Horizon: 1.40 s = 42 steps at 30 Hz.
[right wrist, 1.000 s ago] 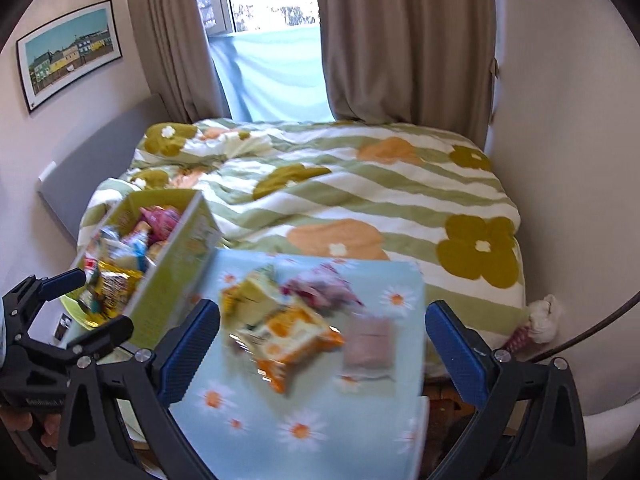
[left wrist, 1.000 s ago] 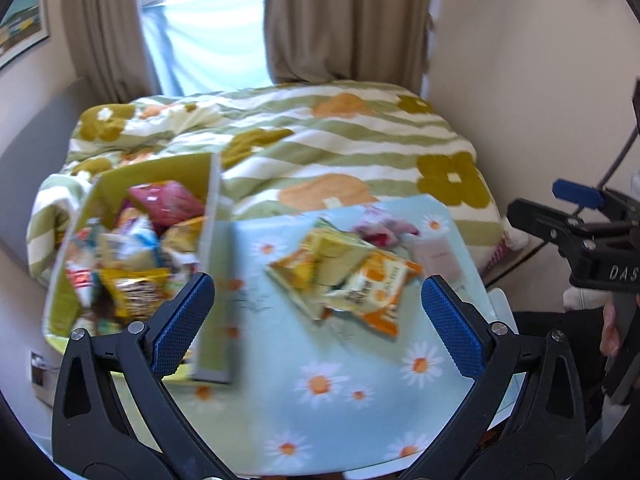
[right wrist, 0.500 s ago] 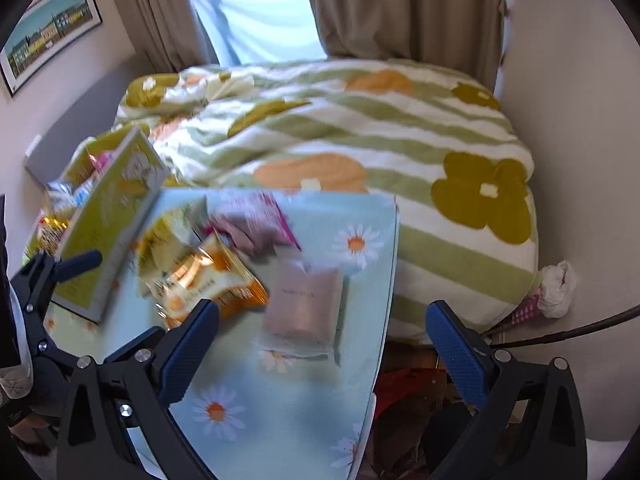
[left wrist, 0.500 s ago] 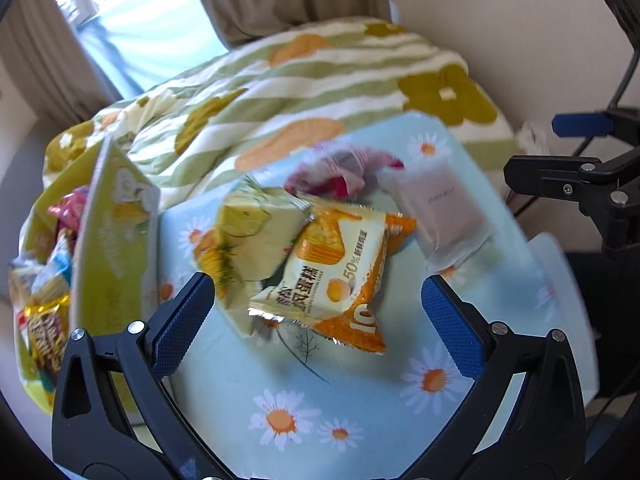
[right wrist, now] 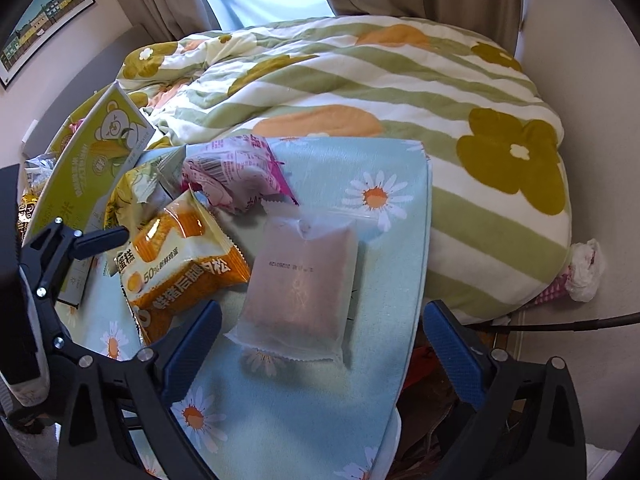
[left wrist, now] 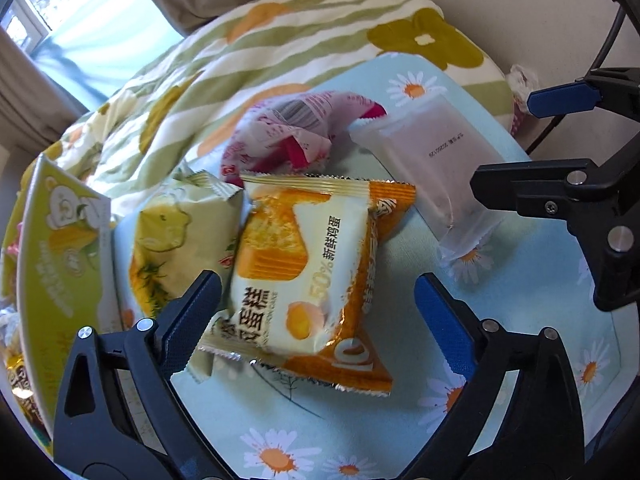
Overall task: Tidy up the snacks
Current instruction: 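Grasp the orange sponge cake bag with the left gripper while the right grasps the translucent pouch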
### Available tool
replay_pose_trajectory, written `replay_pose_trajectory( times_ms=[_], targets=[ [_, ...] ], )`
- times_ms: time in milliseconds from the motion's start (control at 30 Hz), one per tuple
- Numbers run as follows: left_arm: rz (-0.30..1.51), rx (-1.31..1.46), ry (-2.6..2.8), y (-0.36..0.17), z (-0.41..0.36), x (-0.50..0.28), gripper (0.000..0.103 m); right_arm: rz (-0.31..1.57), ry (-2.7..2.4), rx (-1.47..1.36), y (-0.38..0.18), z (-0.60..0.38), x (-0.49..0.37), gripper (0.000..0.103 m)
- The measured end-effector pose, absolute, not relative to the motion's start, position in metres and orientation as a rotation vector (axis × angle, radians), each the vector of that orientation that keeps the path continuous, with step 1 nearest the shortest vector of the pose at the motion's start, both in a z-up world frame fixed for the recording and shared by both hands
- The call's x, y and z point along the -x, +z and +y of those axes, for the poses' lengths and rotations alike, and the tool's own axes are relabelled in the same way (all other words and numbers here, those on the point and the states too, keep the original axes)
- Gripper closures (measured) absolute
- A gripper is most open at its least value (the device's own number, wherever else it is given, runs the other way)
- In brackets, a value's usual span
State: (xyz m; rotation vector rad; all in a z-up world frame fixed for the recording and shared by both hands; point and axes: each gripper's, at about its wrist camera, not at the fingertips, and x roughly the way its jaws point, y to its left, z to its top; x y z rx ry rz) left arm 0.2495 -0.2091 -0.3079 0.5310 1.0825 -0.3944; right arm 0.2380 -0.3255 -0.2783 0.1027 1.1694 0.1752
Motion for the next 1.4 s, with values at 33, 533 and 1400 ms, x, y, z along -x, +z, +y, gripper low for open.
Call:
replay_pose_trajectory(
  times_ms=[33, 533, 1400],
  targets=[
    [1.088, -0.532, -0.398, -0.310, -0.211, -0.251, 0.006, 1.172, 0.179, -0.105, -0.279, -0.325, -0.239, 0.005],
    [1.191, -0.484, -0.386, -0.327, -0.209, -0.266, 0.040, 1.215, 0.197, -0.120, -0.291, -0.318, -0.252, 0.011],
    [1.238, -0.420, -0.291, -0.323, -0.184, -0.236, 0.044, 1.228, 0.151, 0.030, -0.314, -0.287, -0.273, 0.043]
  ],
)
